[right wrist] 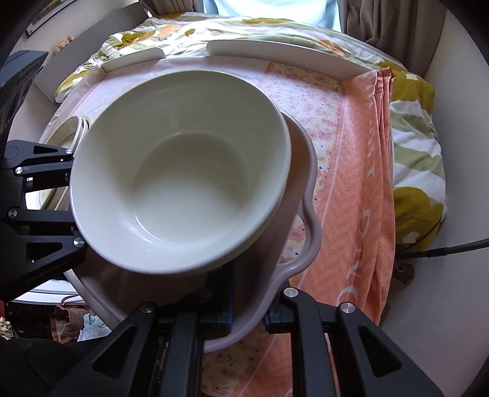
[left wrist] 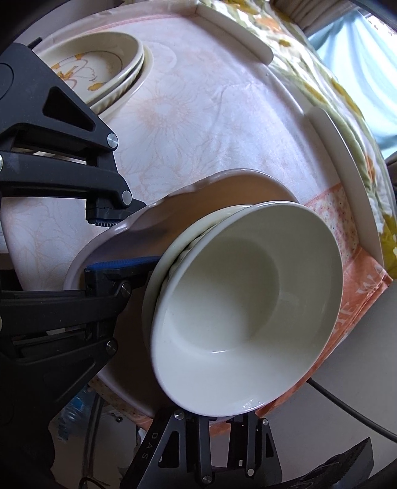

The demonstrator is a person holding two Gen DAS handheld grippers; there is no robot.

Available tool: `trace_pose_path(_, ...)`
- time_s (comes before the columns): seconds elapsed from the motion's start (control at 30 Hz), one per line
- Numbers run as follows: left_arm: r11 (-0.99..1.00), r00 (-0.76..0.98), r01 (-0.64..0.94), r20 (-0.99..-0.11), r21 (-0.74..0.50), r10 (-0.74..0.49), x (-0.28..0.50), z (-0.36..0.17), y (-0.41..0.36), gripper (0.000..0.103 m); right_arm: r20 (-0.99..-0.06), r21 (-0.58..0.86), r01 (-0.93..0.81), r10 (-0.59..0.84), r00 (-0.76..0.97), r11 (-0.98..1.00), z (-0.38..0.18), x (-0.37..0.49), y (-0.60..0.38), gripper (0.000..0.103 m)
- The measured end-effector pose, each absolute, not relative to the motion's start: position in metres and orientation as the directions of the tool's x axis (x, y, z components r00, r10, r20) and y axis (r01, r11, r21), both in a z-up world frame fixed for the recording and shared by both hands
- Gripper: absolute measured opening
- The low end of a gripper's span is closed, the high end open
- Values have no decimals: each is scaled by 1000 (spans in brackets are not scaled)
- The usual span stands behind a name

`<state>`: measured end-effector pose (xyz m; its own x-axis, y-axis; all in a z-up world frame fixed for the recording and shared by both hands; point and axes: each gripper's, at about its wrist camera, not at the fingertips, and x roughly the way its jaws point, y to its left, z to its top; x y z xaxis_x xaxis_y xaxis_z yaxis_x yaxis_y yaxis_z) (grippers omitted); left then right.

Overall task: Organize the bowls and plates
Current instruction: 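Lift the pink dish with both tools and lower it onto the plate stack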

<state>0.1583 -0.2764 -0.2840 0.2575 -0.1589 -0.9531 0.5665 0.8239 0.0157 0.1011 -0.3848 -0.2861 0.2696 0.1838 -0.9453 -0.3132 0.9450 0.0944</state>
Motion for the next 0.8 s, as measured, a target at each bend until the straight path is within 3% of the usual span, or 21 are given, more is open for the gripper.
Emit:
trace_pose_path(0.43,855,342,517,-927,46,-157,138,-242,-256,14,-918,56,-356,188,348,933,-250,89,-374,13)
trace_pose_path(0.8,912,423,404,-898,72,-117,113,-197,-181,14,-893,33,-470,237,383,882,-201,89,-312,13)
